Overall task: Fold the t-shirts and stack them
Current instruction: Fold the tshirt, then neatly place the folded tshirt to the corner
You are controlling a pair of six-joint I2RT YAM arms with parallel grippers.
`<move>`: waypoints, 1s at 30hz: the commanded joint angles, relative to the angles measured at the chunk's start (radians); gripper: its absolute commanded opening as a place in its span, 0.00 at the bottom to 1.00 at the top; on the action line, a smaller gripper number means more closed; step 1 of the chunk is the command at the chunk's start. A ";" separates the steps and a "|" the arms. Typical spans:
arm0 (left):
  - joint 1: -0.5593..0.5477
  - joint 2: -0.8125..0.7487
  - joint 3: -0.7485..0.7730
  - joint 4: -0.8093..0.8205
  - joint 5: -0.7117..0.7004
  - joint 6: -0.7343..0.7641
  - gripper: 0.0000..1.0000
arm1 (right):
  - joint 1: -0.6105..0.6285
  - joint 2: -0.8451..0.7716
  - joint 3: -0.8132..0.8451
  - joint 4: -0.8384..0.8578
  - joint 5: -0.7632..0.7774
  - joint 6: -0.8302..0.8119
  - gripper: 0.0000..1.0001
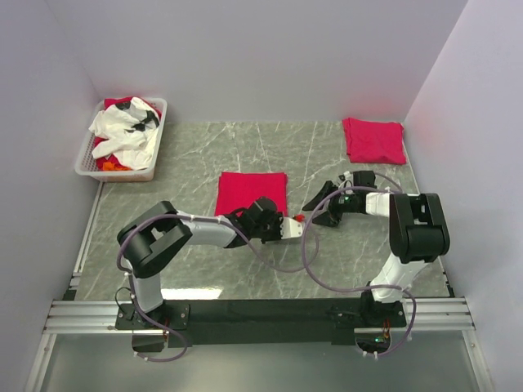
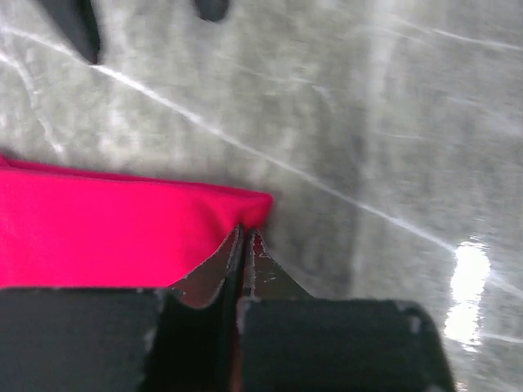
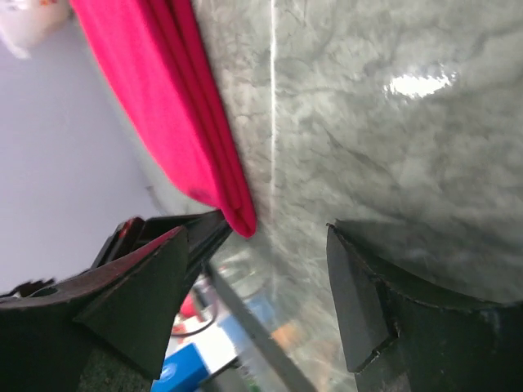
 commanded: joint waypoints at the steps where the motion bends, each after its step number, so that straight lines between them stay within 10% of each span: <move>1: 0.052 0.001 0.065 0.013 0.076 -0.059 0.02 | 0.004 0.061 0.013 0.105 -0.020 0.080 0.76; 17: 0.149 -0.031 0.183 -0.021 0.310 -0.204 0.01 | 0.119 0.104 -0.027 0.579 0.054 0.533 0.82; 30: 0.149 -0.032 0.180 0.016 0.322 -0.243 0.01 | 0.231 0.186 -0.005 0.644 0.187 0.652 0.83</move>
